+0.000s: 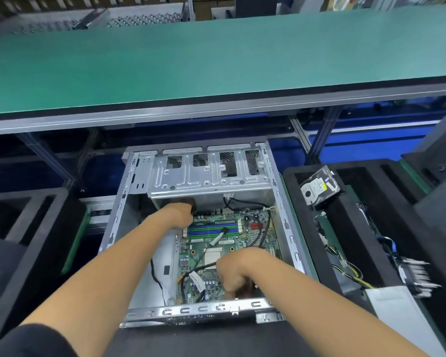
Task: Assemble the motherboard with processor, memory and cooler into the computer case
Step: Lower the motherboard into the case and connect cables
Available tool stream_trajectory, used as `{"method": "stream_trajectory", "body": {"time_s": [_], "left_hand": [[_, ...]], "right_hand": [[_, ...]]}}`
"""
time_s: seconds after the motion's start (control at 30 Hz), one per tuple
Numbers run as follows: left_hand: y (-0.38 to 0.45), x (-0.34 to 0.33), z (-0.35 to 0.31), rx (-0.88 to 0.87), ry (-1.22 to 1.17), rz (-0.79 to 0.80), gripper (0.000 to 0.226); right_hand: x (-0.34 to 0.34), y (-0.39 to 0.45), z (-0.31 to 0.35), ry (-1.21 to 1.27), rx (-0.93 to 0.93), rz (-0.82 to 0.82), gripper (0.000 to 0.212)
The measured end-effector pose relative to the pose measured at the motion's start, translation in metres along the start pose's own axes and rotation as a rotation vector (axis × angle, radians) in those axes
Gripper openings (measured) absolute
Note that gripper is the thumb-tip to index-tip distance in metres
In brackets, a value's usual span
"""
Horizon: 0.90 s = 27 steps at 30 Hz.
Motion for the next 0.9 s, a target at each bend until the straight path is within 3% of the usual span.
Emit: {"method": "stream_trajectory", "body": {"time_s": [0.17,0.43,0.57,0.63,0.73,0.8,0.9], "left_hand": [[0.006,0.010,-0.051,-0.138,-0.163,0.102,0.036],[0.019,0.011,-0.064,-0.150,-0.449,0.207,0.005],[0.025,0.013,-0.064,-0.099,-0.443,0.107,0.016],[0.026,0.010,-0.072,-0.154,-0.385,0.135,0.013],[0.023,0.006,-0.079,-0.149,-0.333,0.085,0.017],[0.019,0.009,-0.076,-0.059,-0.343,-0.020,0.031],[0.016,0.005,-0.071,0.041,-0.321,-0.079,0.032]], "right_hand": [[0.000,-0.005,0.000,0.057,-0.005,0.023,0.026],[0.002,-0.008,0.000,0.006,-0.015,0.036,0.030],[0.003,-0.008,0.001,-0.058,-0.003,0.017,0.035],[0.004,-0.010,0.001,-0.070,0.001,0.011,0.036],[0.003,-0.010,0.001,0.013,0.003,0.038,0.032],[0.002,-0.011,0.001,0.043,0.003,0.047,0.033],[0.002,-0.014,0.001,0.027,0.014,0.036,0.037]]}}
Point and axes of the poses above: each hand's wrist, its own y-axis towards the middle knuckle, its own x-axis out of the back of the hand, z = x × y, the point moved 1 cm from there along y, towards the middle knuckle, and after that the axes turned 14 degrees about z, right-handed, at the moved point
